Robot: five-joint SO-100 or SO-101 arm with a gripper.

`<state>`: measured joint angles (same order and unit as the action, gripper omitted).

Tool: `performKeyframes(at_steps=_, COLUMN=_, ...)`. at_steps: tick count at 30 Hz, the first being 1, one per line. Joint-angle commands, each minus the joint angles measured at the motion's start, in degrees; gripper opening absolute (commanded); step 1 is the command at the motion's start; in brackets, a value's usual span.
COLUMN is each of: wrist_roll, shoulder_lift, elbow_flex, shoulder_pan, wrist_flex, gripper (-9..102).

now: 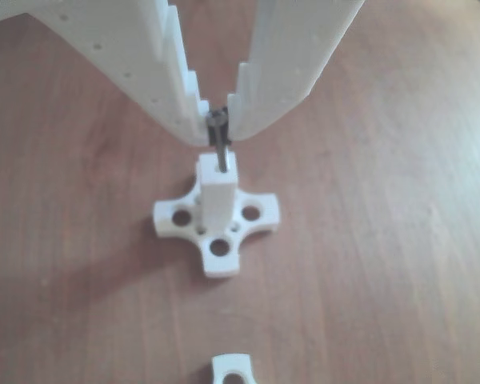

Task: Grab the screw and set it in the hole.

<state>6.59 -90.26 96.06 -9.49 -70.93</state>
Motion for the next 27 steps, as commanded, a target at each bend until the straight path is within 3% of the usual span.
performKeyframes(at_steps=1, wrist_roll=0.79, shoulder_lift=-1.41, elbow_flex=-4.75, shoulder_pan=-0.79, wrist_flex=0.44, gripper=-4)
performKeyframes(at_steps=27, wrist_roll=1.05, shoulder_lift=0.18, elbow_flex=-5.19, shoulder_pan=-1.23, wrist_flex=0.88, gripper=-4)
